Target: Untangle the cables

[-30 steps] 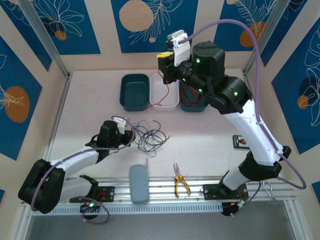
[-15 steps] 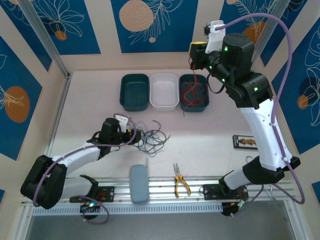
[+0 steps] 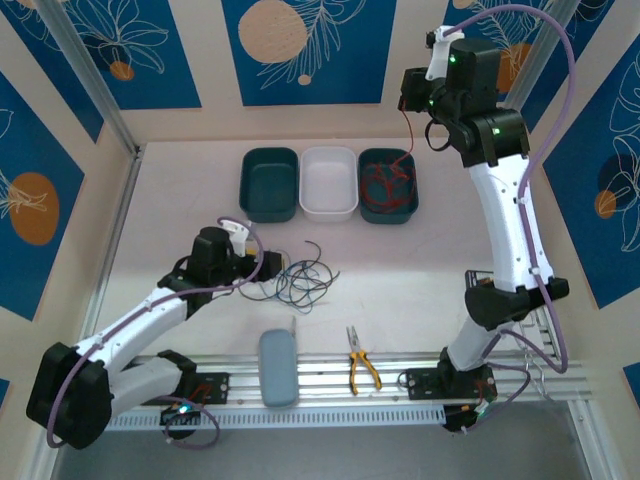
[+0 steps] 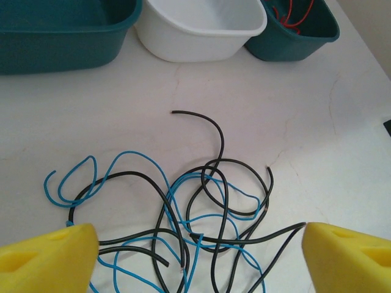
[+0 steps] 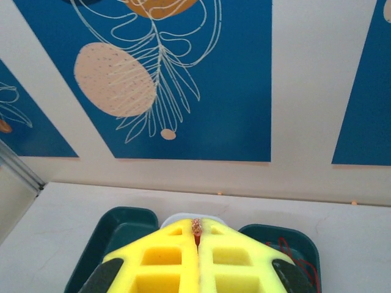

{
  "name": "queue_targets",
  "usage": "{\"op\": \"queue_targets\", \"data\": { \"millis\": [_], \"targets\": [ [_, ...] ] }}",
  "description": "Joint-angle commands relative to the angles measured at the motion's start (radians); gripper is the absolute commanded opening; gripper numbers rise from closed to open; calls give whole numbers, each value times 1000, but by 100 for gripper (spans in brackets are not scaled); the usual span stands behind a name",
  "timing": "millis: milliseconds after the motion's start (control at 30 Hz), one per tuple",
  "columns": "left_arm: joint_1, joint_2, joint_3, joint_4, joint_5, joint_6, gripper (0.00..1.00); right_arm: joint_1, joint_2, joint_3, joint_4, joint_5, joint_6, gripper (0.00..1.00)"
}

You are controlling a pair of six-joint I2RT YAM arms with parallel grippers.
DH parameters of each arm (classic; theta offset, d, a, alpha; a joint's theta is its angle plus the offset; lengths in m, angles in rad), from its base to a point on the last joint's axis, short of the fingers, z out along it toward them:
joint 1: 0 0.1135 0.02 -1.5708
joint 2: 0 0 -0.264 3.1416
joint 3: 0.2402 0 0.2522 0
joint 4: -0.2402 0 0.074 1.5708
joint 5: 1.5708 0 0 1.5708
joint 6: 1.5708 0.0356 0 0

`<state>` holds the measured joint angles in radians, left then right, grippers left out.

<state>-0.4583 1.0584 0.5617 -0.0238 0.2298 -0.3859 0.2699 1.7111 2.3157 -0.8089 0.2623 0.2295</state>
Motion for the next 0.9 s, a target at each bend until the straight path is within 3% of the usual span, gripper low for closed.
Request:
{"op": "queue_targets", "data": {
  "millis": [0, 33, 500, 867],
  "targets": [
    [0, -17, 35, -44, -26, 0, 97, -24, 41, 78, -25, -14, -28, 0],
    [-1, -18, 38, -46, -29, -2, 100, -30, 58, 95, -28, -10, -32, 0],
    [-1, -53, 34, -67, -82, -5, 100, -86, 257, 324, -52, 31, -111, 0],
    [-1, -79, 16, -54, -90, -18, 100, -117, 275, 188, -37, 3, -82, 0]
  ]
}}
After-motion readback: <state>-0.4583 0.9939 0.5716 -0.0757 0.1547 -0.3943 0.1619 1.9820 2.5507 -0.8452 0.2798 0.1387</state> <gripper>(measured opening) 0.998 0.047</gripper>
